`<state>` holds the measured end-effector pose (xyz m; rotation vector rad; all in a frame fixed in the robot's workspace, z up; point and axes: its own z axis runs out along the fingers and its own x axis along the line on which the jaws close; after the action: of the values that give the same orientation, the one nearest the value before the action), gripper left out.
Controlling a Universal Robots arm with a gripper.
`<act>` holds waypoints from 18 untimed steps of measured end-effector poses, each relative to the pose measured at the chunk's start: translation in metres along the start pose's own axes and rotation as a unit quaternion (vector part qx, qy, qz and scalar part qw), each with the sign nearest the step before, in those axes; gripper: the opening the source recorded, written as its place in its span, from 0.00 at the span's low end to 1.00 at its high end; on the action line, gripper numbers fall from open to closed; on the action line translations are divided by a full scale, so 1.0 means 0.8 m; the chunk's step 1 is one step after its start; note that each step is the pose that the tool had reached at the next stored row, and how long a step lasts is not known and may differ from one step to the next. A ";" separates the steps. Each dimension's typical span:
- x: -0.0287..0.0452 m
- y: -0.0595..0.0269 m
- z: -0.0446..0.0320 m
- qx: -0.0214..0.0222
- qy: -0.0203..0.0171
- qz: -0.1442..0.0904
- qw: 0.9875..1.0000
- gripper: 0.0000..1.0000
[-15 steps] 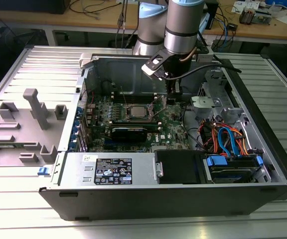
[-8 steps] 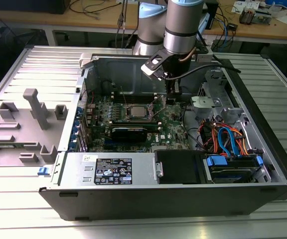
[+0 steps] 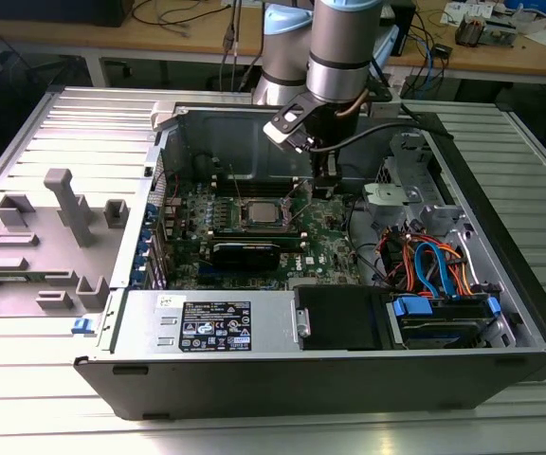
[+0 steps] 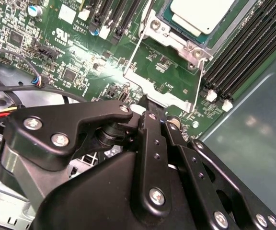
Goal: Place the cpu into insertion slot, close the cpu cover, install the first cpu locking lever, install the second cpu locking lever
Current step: 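Close the cpu cover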
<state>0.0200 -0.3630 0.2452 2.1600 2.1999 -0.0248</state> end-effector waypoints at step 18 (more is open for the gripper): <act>0.0003 -0.017 -0.0002 0.001 0.000 0.000 1.000 0.11</act>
<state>0.0060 -0.3630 0.2449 2.1606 2.2007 -0.0264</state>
